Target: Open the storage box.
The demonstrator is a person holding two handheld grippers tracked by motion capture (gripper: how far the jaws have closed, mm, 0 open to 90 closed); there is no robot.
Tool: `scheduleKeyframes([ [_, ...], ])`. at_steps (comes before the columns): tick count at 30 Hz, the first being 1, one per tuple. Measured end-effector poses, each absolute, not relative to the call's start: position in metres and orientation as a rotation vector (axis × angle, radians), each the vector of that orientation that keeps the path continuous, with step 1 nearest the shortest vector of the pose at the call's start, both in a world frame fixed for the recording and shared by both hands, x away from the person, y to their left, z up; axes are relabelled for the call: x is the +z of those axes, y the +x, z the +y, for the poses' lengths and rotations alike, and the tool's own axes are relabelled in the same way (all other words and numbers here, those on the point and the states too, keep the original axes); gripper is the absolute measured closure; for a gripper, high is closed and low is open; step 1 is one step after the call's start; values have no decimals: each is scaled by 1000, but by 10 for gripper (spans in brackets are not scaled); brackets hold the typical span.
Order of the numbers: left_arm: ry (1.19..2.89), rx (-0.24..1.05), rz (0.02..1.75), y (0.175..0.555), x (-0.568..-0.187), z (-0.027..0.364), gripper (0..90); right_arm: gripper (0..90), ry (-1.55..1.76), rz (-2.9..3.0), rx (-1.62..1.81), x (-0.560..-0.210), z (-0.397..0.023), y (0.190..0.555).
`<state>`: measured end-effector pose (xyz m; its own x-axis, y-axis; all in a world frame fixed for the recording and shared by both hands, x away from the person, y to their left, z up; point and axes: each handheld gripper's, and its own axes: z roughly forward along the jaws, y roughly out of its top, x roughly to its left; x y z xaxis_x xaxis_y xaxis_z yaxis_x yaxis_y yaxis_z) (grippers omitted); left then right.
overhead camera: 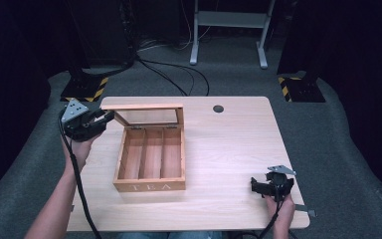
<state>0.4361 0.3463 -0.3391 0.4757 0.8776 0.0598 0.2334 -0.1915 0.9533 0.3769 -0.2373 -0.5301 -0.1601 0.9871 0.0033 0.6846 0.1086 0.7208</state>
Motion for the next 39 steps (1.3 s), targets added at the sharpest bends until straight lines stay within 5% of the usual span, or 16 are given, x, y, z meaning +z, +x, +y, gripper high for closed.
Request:
scheduleKeyframes([
  [39,1703,787,953,438,-338,347,630,5,1622,1904,814,-530,-237,377],
])
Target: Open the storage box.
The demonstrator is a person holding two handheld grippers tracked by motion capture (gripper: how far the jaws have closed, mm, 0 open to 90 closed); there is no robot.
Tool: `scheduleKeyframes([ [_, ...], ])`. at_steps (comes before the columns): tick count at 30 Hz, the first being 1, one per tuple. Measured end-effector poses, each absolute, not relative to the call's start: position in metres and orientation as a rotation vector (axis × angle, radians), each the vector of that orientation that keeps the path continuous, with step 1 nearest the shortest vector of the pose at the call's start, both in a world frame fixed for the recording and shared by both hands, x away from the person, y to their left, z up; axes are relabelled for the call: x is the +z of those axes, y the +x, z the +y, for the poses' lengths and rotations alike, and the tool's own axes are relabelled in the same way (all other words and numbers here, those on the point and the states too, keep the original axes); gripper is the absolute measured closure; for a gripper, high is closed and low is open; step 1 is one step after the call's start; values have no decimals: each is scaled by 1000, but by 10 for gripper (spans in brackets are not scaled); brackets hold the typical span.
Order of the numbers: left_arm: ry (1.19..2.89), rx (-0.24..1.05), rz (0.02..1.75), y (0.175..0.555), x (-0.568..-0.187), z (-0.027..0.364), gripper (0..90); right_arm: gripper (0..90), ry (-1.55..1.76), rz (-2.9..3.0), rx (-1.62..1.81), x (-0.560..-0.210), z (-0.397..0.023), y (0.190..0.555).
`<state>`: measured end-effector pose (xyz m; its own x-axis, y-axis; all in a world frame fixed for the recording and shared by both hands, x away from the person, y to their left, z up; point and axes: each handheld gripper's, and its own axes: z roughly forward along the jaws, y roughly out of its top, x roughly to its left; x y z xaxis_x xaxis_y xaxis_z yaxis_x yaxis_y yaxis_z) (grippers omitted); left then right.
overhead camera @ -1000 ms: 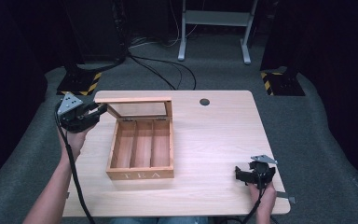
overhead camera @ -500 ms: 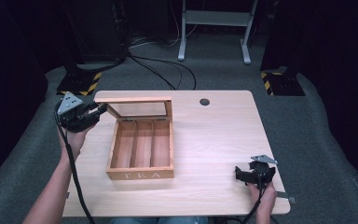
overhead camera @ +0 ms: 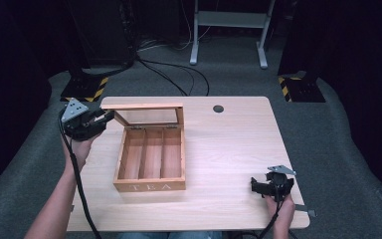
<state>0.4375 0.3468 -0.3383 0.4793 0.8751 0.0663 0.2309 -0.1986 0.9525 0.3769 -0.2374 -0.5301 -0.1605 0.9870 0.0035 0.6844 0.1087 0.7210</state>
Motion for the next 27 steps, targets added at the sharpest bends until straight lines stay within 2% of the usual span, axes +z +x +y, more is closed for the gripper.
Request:
scheduleKeyframes([
  [27,1695,791,958,439,-338,346,631,5,1622,1904,814,-530,-237,377],
])
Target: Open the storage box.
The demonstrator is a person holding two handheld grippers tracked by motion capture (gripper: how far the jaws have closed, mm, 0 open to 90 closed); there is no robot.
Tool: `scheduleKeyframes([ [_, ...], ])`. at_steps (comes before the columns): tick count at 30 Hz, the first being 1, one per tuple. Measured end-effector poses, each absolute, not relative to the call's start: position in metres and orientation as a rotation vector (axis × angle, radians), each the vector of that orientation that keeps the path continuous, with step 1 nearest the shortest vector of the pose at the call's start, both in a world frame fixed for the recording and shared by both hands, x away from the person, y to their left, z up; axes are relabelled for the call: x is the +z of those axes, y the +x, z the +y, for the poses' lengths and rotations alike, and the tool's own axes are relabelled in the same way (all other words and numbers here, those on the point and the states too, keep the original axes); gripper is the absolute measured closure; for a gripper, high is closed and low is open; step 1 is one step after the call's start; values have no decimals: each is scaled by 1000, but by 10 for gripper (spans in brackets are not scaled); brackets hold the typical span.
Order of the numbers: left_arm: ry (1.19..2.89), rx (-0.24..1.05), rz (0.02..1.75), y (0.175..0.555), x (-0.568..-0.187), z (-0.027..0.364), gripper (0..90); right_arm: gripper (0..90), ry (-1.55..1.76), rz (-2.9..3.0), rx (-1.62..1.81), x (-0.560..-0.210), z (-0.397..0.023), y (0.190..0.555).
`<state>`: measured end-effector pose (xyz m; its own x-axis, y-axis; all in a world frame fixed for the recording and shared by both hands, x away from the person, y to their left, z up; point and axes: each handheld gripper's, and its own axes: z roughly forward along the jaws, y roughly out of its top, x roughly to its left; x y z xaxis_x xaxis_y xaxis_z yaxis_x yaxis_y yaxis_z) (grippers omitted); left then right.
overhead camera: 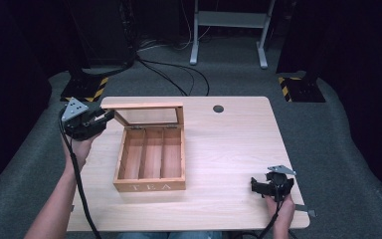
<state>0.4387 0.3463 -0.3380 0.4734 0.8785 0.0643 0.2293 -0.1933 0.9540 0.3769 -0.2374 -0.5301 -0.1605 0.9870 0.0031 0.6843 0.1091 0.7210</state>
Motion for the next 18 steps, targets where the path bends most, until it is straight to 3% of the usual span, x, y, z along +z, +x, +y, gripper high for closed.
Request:
scheduleKeyframes([
  [18,1696,791,954,438,-339,347,631,5,1622,1904,814,-530,-237,377],
])
